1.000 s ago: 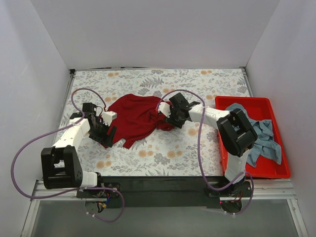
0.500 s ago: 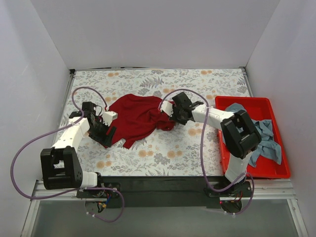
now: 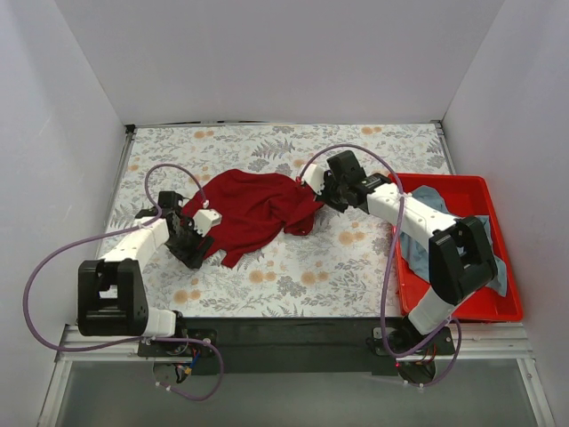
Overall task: Fold and stack the t-shirts
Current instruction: Flatten the tshirt out
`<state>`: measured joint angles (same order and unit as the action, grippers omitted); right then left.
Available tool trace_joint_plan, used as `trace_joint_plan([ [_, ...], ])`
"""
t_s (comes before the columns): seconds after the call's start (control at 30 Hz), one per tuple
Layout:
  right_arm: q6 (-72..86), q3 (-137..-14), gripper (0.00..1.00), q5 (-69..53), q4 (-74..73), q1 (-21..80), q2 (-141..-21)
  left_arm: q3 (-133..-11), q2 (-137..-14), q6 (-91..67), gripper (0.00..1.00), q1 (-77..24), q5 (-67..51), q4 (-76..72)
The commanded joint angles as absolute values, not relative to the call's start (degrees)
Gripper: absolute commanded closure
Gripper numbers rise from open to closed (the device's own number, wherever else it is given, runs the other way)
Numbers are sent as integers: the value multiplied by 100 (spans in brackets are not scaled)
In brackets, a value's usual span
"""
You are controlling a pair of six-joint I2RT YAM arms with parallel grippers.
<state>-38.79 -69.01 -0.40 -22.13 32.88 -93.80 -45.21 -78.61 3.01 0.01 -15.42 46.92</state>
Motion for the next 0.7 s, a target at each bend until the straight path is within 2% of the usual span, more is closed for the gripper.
trace_joint_plan([
  [0.0,-3858,-7189,99,-105,-2452,3130,-9123,-4325,-7971,457,46,-167,-1319,4175],
  [0.1,-3858,-7321,99,-123,-2513,3033,-9044,-4132,-8094,466,47,-228,-1065,3894],
  [0.17,-3885,-7409,99,-123,-2549,2980,-8992,-3903,-8174,536,51,-229,-845,3613],
  [0.2,-3902,-7427,99,-123,-2558,2910,-8974,-3824,-8217,606,56,-229,-722,3508],
  [0.23,-3902,-7462,99,-132,-2566,2874,-8948,-3719,-8313,650,67,-220,-373,3237],
  [0.3,-3946,-7515,99,-132,-2575,2725,-8877,-3691,-8463,738,81,-202,-72,2937],
  [0.33,-3981,-7532,99,-132,-2575,2672,-8851,-3735,-8655,808,93,-72,269,2622],
  [0.43,-4051,-7585,99,-106,-2566,2470,-8842,-4619,-9270,687,100,472,334,2391],
  [0.57,-4096,-7725,99,-88,-2566,2111,-9000,-6641,-10981,168,100,975,369,2514],
  [0.6,-4087,-7778,99,-97,-2558,2066,-9035,-7515,-11256,71,100,1028,404,2522],
  [0.67,-4096,-7831,99,-105,-2558,1926,-9070,-8363,-11679,-393,100,1098,535,2592],
])
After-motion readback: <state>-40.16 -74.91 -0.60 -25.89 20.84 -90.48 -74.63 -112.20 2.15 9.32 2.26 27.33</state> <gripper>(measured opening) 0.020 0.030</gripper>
